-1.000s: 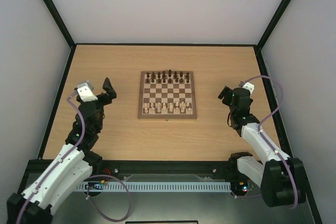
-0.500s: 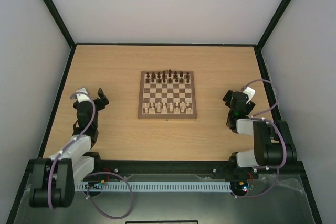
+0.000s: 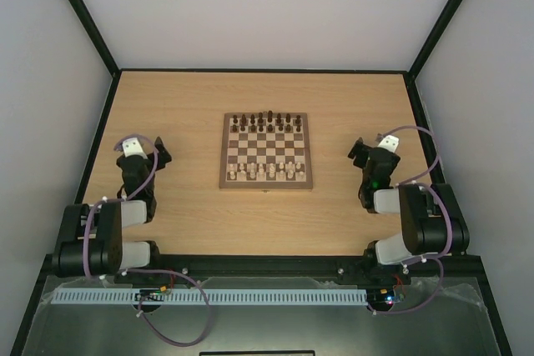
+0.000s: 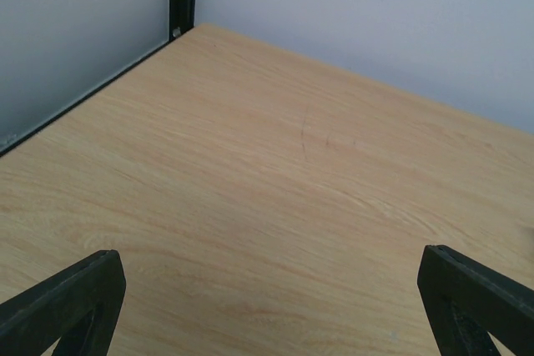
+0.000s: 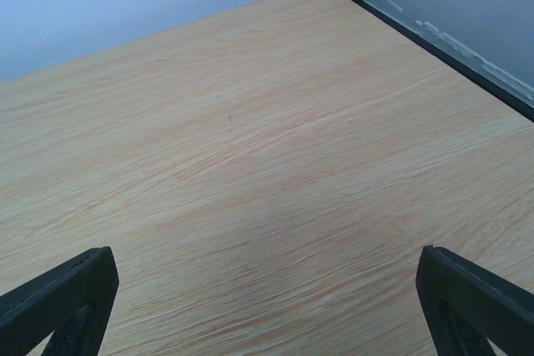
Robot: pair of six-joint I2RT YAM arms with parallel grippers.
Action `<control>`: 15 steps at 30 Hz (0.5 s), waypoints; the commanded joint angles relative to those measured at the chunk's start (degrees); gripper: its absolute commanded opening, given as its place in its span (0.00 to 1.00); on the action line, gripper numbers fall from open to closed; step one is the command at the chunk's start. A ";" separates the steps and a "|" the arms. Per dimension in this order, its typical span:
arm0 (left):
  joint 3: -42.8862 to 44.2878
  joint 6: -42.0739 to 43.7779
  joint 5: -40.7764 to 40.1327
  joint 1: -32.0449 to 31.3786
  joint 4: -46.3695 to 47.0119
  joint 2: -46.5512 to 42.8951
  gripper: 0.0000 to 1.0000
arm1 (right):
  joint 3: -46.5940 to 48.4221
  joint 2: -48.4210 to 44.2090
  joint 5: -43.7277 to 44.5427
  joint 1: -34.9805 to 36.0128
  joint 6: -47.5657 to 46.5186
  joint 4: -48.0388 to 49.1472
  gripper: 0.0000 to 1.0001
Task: Set up the chess pieces on the board
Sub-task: Reset both arms
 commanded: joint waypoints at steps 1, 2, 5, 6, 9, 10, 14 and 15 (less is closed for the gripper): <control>2.91 1.66 -0.05 1.07 5.30 2.24 0.99 | -3.37 1.17 -1.45 0.56 -2.38 9.66 0.99; 3.11 1.90 -0.21 1.16 6.05 2.93 0.99 | -4.81 2.46 -1.10 0.63 -2.49 13.31 0.99; 2.16 1.72 -0.31 1.60 9.21 4.62 0.99 | -5.00 2.97 -0.92 1.31 -3.29 14.53 0.99; 2.45 1.71 -0.39 1.62 9.18 4.90 0.99 | -4.72 2.65 -0.89 1.32 -3.18 13.43 0.99; 2.16 1.80 -0.24 1.55 8.86 4.62 0.99 | -4.73 2.78 -0.87 1.38 -3.27 13.53 0.98; 1.01 2.09 0.42 1.61 10.95 4.33 0.99 | -4.77 2.90 -0.85 1.38 -3.29 13.92 0.98; -2.70 5.61 5.26 0.76 19.19 4.68 0.99 | -4.82 2.84 -0.86 1.38 -3.34 13.74 0.98; -2.78 6.50 4.29 -0.29 20.12 5.53 0.99 | -4.84 2.78 -0.80 1.38 -3.26 13.61 0.98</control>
